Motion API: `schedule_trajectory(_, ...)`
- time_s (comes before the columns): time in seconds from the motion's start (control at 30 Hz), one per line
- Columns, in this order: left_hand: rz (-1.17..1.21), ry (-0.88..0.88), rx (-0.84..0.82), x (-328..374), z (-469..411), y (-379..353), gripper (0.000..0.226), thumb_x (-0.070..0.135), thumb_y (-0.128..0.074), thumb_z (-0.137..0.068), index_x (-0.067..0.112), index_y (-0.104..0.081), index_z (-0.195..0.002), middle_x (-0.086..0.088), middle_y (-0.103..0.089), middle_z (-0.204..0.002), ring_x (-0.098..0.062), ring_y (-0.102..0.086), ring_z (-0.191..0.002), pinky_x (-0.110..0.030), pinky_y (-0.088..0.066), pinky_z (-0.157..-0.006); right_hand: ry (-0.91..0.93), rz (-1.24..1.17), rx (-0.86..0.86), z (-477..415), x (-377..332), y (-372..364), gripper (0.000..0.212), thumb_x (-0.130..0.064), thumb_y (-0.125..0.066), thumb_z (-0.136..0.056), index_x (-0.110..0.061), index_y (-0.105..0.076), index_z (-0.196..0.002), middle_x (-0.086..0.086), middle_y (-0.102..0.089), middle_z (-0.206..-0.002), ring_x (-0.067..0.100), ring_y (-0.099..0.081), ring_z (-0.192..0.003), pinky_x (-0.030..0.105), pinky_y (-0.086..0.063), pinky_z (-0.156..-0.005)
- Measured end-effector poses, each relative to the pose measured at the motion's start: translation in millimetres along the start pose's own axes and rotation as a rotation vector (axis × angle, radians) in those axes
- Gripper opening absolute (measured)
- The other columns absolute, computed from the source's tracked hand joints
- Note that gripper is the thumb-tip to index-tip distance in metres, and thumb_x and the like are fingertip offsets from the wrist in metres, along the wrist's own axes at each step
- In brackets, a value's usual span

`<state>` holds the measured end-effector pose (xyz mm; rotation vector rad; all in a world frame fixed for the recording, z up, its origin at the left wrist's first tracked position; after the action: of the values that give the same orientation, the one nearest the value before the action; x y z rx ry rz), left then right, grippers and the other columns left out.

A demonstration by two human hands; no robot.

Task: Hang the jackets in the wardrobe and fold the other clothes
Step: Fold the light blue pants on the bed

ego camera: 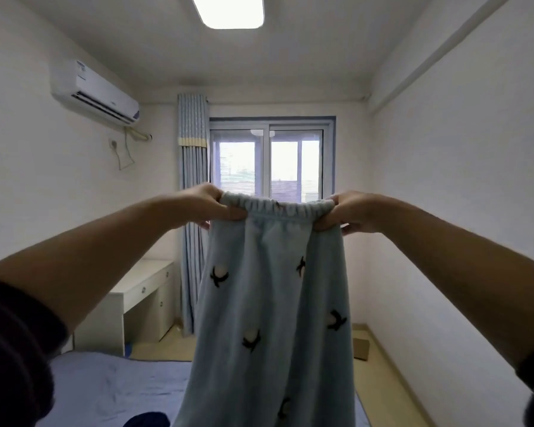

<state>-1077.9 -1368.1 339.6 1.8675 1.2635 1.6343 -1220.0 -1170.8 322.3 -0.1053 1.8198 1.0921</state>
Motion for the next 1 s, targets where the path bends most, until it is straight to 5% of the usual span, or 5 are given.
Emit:
schedule_trajectory(0.1, -0.265, 0.058, 0.033, -25, -47, -37, 0.026, 0.031, -0.076, -0.076, 0.008, -0.066, -0.078, -0.008, -0.06, -0.08, -0.016, -0.053, -0.072, -0.027, -0.044, -0.061, -0.063, 0.359, 0.155, -40, 32, -11, 0.025, -0.012, -0.074, -0.076, -0.009, -0.065, -0.098, 0.007, -0.059, -0.096, 0.017, -0.054, -0.085, 0.024, -0.047, -0.066)
schedule_trajectory(0.17, -0.385, 0.039, 0.216, -29, -71, -41, 0.025, 0.032, -0.075, -0.075, 0.011, -0.064, -0.08, -0.008, -0.063, -0.085, -0.02, -0.056, -0.077, -0.034, -0.045, -0.066, -0.03, 0.503, 0.344, -62, 35, -7, 0.02, -0.016, -0.069, -0.08, -0.012, -0.062, -0.099, 0.005, -0.06, -0.095, 0.018, -0.053, -0.084, 0.029, -0.045, -0.074)
schedule_trajectory(0.37, -0.275, -0.036, 0.588, -5, -93, -20, 0.02, 0.027, -0.069, -0.083, 0.02, -0.052, -0.091, -0.002, -0.056, -0.09, -0.02, -0.053, -0.08, -0.031, -0.041, -0.069, 0.132, 0.385, 0.663, -78, 13, 46, 0.022, -0.016, -0.059, -0.09, -0.018, -0.056, -0.111, 0.004, -0.057, -0.099, 0.02, -0.052, -0.086, 0.036, -0.049, -0.084)
schedule_trajectory(0.7, -0.287, -0.067, 0.583, 21, -77, -49, 0.026, 0.026, -0.072, -0.081, 0.016, -0.057, -0.099, -0.003, -0.06, -0.095, -0.022, -0.055, -0.085, -0.033, -0.048, -0.074, 0.232, 0.368, 0.643, -45, 41, 63, 0.029, -0.005, -0.058, -0.086, -0.013, -0.055, -0.114, 0.004, -0.055, -0.098, 0.02, -0.051, -0.088, 0.029, -0.042, -0.074)
schedule_trajectory(1.0, -0.171, -0.013, 0.38, -26, -8, -160, 0.02, 0.021, -0.07, -0.079, 0.022, -0.054, -0.09, -0.001, -0.059, -0.084, -0.016, -0.052, -0.073, -0.027, -0.038, -0.06, 0.125, 0.188, 0.344, 19, 152, -17, 0.031, -0.008, -0.067, -0.079, -0.014, -0.051, -0.105, 0.004, -0.056, -0.095, 0.016, -0.052, -0.082, 0.018, -0.039, -0.057)
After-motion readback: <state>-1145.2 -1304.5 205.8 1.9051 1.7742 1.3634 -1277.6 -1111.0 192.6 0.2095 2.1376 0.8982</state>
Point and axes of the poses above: each hand's wrist, its own z-axis away from the middle knuckle, its own y-axis out of the back of the hand, x = y × z, the point moved 10 cm from there along -z, towards the middle knuckle
